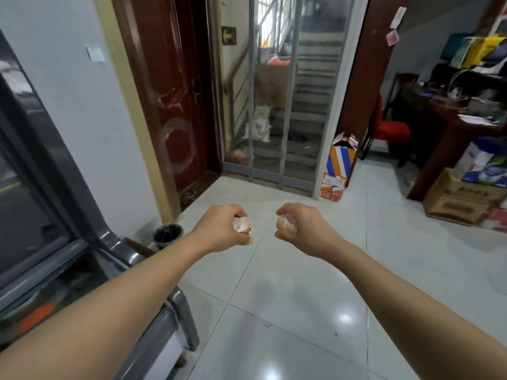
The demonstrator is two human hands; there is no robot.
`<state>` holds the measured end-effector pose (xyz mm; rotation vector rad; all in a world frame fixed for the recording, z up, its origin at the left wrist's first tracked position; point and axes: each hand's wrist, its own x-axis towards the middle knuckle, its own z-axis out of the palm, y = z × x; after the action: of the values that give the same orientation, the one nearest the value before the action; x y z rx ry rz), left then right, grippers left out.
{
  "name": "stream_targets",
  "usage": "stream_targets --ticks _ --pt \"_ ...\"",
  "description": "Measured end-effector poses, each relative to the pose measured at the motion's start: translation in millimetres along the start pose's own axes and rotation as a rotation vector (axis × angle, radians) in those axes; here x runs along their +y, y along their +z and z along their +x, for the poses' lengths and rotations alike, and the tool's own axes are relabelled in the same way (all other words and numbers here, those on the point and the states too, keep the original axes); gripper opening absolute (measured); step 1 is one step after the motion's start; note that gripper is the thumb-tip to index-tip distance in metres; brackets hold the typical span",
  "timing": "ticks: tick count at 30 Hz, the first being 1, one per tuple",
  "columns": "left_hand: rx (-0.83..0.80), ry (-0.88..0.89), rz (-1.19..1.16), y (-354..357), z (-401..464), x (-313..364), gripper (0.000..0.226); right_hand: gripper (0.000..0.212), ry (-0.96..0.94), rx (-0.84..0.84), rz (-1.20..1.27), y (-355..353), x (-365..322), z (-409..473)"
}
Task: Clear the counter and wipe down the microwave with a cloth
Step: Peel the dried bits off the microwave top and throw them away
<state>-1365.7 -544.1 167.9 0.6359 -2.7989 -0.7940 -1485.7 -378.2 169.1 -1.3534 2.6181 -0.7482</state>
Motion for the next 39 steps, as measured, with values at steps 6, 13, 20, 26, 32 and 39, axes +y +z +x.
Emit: stream_targets --ticks 6,13,20,26,32,39 --pt "0.042 -0.086 0.017 10 106 9 0.043 0.044 -0.06 -0.051 0.008 -18 61 111" --pt "0.047 -0.143 0.036 17 205 -3 0.042 0.044 -0.131 -0.097 0.0 -21 108 218" --pt "0.075 -0.165 0.05 11 310 -47 0.043 0.044 -0.158 -0.137 0.02 -4 132 330" --pt "0.09 -0.173 -0.014 -18 417 -93 0.038 0.044 -0.124 -0.135 0.002 8 138 443" --pt "0.112 -0.192 -0.001 -40 505 -127 0.041 0.045 -0.142 -0.13 0.021 12 145 541" --pt "0.161 -0.265 0.032 -54 615 -161 0.046 0.045 -0.238 -0.171 0.03 23 169 667"
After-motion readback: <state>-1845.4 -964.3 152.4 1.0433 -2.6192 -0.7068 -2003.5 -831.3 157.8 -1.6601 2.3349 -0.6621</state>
